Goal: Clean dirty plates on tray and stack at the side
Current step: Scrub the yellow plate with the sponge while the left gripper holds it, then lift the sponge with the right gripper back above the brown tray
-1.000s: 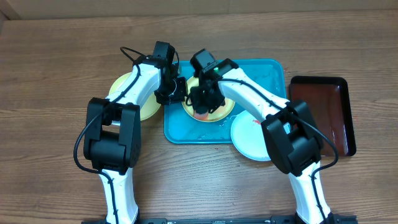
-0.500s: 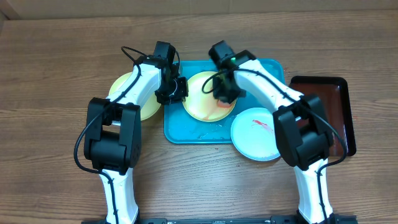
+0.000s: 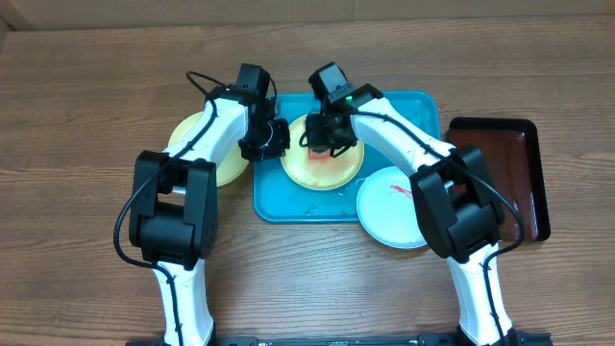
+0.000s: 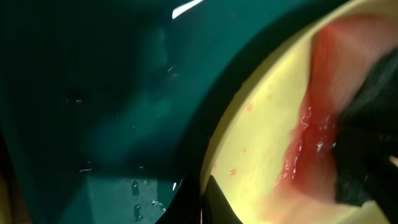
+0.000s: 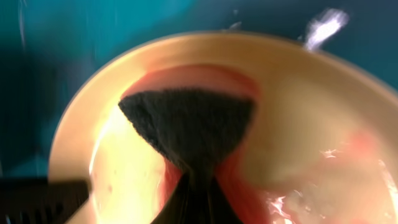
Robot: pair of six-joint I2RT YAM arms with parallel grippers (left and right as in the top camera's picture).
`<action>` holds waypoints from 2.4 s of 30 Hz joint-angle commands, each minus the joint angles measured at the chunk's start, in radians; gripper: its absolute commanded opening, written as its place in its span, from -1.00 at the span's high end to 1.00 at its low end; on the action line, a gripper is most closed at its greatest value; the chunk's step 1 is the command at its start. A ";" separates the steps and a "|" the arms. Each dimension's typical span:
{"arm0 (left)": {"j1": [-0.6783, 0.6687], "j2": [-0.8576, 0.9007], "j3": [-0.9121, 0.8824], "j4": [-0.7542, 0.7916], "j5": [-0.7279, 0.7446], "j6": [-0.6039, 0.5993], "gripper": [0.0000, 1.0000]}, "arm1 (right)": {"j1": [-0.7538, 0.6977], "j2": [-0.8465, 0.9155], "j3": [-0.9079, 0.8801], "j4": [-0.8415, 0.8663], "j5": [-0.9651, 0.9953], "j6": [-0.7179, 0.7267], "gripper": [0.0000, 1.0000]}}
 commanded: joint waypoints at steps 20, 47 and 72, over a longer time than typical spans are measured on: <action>-0.001 0.012 0.011 0.013 0.011 0.012 0.92 | -0.070 -0.048 0.005 -0.078 0.168 -0.126 0.93; -0.001 0.012 0.020 0.043 0.011 0.013 0.92 | -0.062 -0.326 0.002 -0.240 -0.027 -0.152 0.92; -0.023 -0.228 0.154 -0.193 -0.326 0.046 0.91 | -0.489 -0.626 0.002 -0.413 -0.028 -0.151 0.92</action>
